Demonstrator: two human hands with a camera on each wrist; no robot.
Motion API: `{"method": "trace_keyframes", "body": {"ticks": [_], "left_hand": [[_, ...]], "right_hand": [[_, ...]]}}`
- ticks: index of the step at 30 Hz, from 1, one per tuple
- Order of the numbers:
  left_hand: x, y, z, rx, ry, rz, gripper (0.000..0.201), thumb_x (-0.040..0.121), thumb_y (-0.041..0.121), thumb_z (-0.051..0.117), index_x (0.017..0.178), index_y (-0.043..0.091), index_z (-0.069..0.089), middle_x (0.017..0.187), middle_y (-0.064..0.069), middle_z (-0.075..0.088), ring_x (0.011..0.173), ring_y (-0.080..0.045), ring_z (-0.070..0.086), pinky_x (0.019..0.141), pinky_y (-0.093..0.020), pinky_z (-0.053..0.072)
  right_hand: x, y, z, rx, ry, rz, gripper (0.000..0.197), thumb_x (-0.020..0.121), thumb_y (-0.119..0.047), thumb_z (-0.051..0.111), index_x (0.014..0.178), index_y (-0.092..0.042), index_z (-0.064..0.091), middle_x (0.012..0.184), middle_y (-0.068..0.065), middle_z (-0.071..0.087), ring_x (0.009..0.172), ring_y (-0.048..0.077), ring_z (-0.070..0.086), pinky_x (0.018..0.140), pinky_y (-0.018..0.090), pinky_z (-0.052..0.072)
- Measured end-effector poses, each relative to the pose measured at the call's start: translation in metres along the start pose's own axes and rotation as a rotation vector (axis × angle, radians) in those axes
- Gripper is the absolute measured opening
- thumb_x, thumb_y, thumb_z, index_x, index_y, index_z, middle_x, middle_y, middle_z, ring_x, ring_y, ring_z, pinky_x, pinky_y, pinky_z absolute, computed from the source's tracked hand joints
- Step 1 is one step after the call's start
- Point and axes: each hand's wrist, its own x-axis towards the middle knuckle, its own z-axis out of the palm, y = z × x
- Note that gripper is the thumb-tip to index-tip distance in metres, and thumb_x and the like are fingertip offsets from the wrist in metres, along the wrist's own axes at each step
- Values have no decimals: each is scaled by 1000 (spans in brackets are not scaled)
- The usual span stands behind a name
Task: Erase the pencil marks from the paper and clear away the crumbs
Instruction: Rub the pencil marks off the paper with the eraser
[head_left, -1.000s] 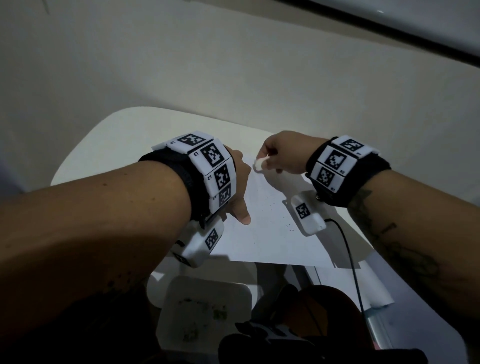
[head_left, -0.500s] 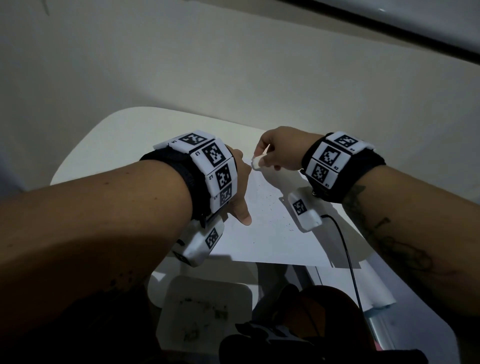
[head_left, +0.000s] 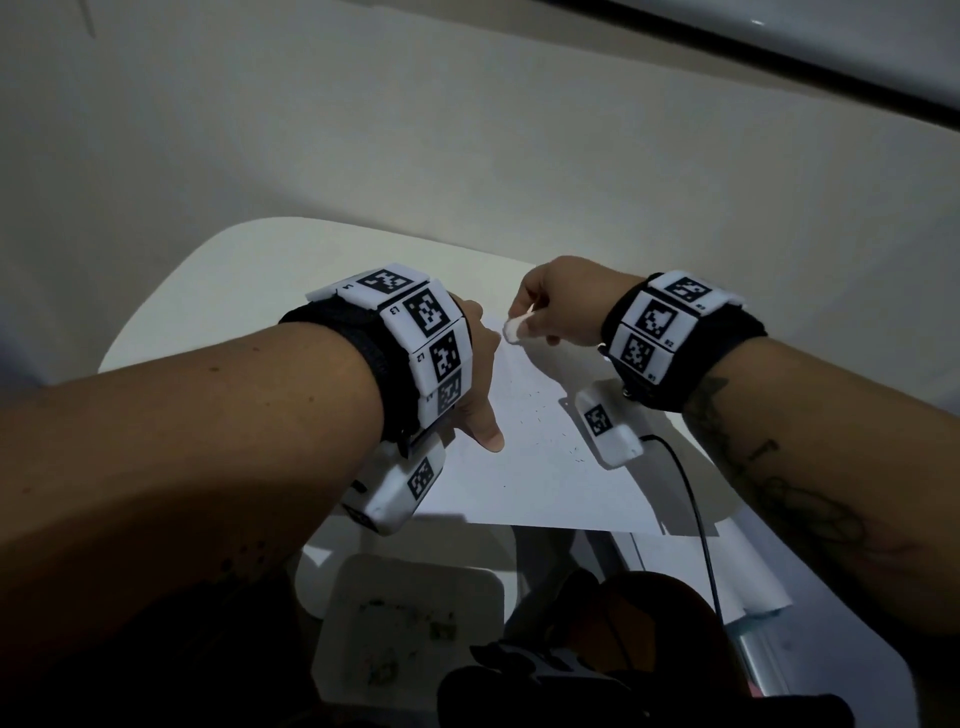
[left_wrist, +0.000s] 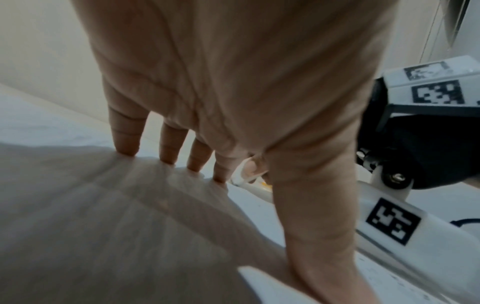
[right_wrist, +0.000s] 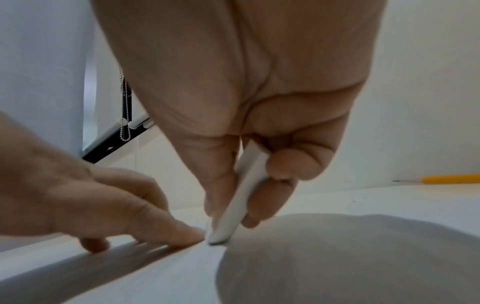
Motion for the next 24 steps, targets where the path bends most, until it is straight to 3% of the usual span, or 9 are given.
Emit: {"method": "trace_keyframes", "body": {"ticks": [4, 8, 10, 12, 14, 19, 22, 24], "left_hand": [[0, 0, 0, -38, -6, -27, 106, 62, 86, 60, 143, 23, 37, 125, -4, 45, 90, -18, 34, 53, -31, 14], [0, 1, 1, -37, 0, -36, 106, 58, 88, 60, 139, 22, 41, 122, -3, 46, 89, -19, 35, 50, -30, 11], [0, 0, 1, -34, 3, -32, 108, 57, 89, 60, 140, 23, 41, 124, -4, 46, 89, -21, 37, 50, -30, 13], [0, 0, 1, -36, 10, -28, 111, 56, 89, 60, 142, 23, 38, 125, -4, 44, 89, -21, 37, 50, -29, 13], [-1, 0, 1, -28, 14, -30, 111, 58, 89, 59, 144, 23, 37, 126, -4, 44, 88, -20, 36, 51, -29, 13], [0, 2, -1, -29, -1, -33, 106, 60, 87, 61, 141, 22, 40, 121, -4, 44, 89, -20, 36, 57, -29, 19], [1, 0, 0, -37, -10, -30, 107, 54, 89, 62, 137, 22, 44, 118, -3, 45, 88, -21, 40, 51, -29, 14], [1, -1, -1, -39, -11, -22, 109, 52, 90, 61, 137, 24, 44, 119, -3, 46, 89, -22, 42, 50, -28, 15]], "right_hand": [[-11, 0, -3, -70, -108, -27, 14, 82, -41, 76, 86, -31, 67, 69, -8, 70, 64, 9, 61, 64, 25, 47], [-25, 2, -11, -135, -262, -45, 11, 80, -33, 79, 89, -31, 72, 54, -16, 64, 49, -2, 55, 58, 19, 42], [-19, 2, -10, -93, -159, -42, 11, 83, -31, 77, 92, -31, 72, 59, -14, 65, 45, -4, 53, 56, 19, 42], [-9, 2, -6, -8, -27, -10, 14, 84, -35, 76, 94, -30, 70, 71, -7, 70, 55, 3, 59, 57, 22, 45], [-2, 1, -2, 6, 1, 7, 17, 83, -39, 76, 95, -29, 70, 76, -3, 73, 60, 9, 61, 59, 22, 48], [-15, 3, -7, -54, -142, -38, 14, 80, -40, 79, 88, -31, 72, 62, -13, 68, 47, -4, 56, 59, 20, 45], [-24, 3, -11, -123, -296, -48, 14, 77, -35, 81, 89, -33, 74, 63, -15, 70, 57, 0, 60, 64, 21, 45], [-21, 3, -11, -107, -246, -34, 13, 79, -34, 80, 90, -34, 74, 64, -13, 71, 61, 3, 62, 65, 23, 46]]}}
